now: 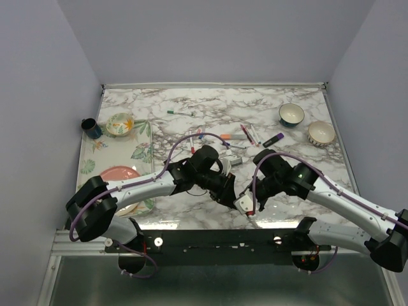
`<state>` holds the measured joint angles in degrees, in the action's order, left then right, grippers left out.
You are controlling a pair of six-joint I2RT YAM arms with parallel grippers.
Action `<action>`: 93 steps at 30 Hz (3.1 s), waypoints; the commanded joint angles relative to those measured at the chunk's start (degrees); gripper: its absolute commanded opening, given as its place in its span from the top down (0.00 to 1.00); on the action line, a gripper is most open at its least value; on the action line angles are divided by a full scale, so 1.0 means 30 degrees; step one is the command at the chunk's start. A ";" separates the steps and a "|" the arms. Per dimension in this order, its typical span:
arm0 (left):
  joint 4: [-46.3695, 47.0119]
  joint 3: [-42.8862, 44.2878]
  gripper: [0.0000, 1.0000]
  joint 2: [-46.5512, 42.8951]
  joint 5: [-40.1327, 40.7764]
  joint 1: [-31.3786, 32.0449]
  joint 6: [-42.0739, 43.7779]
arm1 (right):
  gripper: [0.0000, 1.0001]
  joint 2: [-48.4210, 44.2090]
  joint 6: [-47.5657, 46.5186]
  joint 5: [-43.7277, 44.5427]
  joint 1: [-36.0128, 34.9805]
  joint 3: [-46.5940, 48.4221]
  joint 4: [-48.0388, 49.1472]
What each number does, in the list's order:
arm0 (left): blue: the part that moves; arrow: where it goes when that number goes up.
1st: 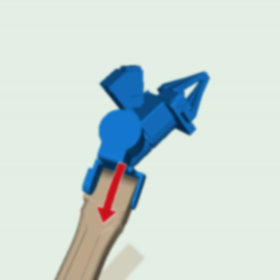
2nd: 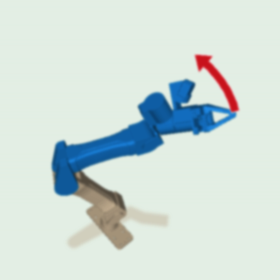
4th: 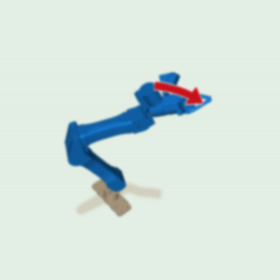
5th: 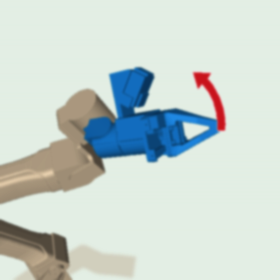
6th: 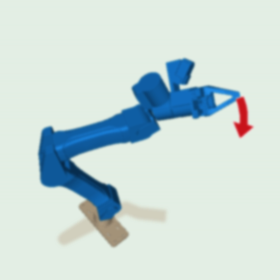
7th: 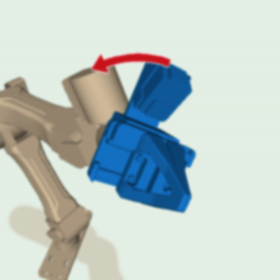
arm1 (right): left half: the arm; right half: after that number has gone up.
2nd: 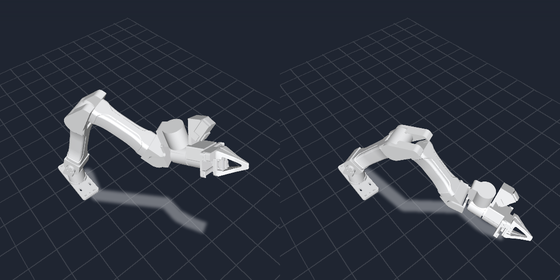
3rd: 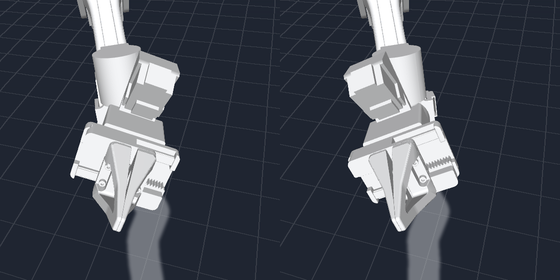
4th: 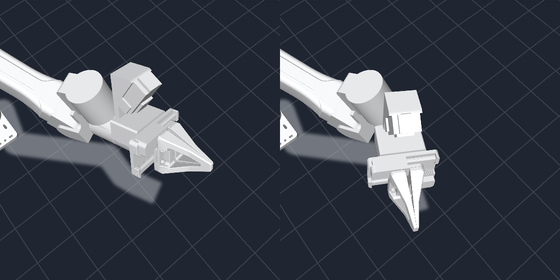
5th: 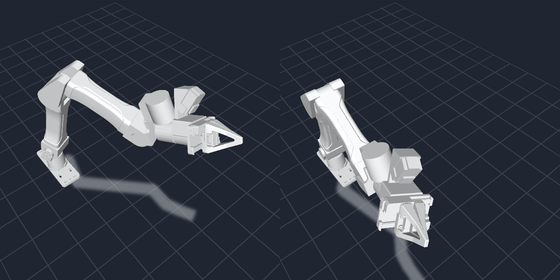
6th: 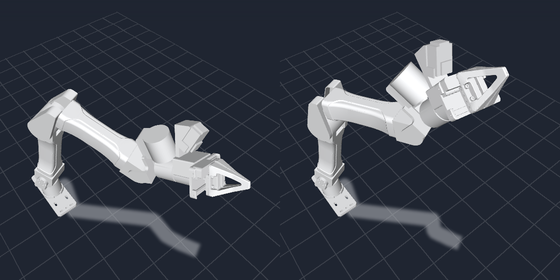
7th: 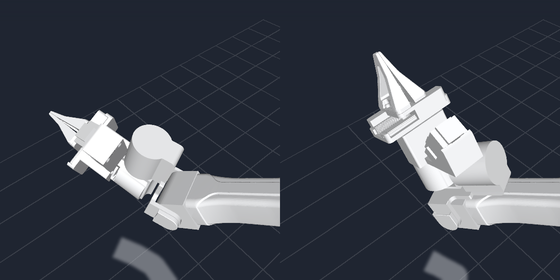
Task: Open the pen caps
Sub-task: Hold the pen cap with the left arm and grip the barrel with the right arm, then open the pen cap, then place the pen cap on the table with the left arm
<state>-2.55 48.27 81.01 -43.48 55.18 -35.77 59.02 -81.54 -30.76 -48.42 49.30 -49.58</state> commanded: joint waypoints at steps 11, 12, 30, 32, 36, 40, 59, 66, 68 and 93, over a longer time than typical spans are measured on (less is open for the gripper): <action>-0.0850 0.0286 0.89 -0.0550 -0.0914 -0.0111 0.0789 | 0.99 0.0012 0.1602 0.0499 -0.0060 -0.0202 0.0267; -0.0937 0.0316 1.00 -0.0491 -0.1002 -0.0111 0.0906 | 1.00 0.0042 0.1632 0.0528 -0.0060 -0.0202 0.0268; -0.8085 0.0755 1.00 0.0152 -0.1969 -0.0111 0.5154 | 0.99 -0.1393 -0.1472 0.1347 0.6619 -0.0876 0.0268; -0.8641 0.0901 1.00 0.0300 -0.2087 -0.0111 0.5563 | 0.99 -0.1423 -0.1911 0.1611 0.6942 -0.0934 0.0210; -0.9491 0.1077 1.00 0.0855 -0.2438 -0.0111 0.6209 | 0.99 -0.1335 -0.2673 0.2255 0.7147 -0.0905 0.0180; -1.0429 0.1137 1.00 0.1179 -0.2556 0.0005 0.6650 | 0.99 -0.1014 -0.3404 0.2695 0.7701 -0.0584 0.0092; -1.0870 0.1077 1.00 0.1034 -0.1737 0.0301 0.6796 | 0.99 -0.1188 -0.5313 0.2726 1.0428 0.0151 -0.0144; -0.7625 0.0493 1.00 -0.2447 0.1247 -0.4820 0.4399 | 0.99 -0.0837 0.1762 0.0852 1.0780 -0.1021 0.4584; -0.5718 0.0257 1.00 -0.2658 0.2535 -0.6434 0.2991 | 0.99 -0.0547 0.6425 -0.0025 1.0809 -0.1110 0.5946; -0.8848 1.4260 0.93 1.1519 1.5462 -0.9339 0.3163 | 0.99 0.3410 2.1759 -0.2285 1.1630 0.0881 0.8442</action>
<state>-26.28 88.82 111.92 -0.16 28.14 -26.81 68.38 -17.89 -35.90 -14.11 51.27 -25.30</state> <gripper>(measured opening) 0.072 0.092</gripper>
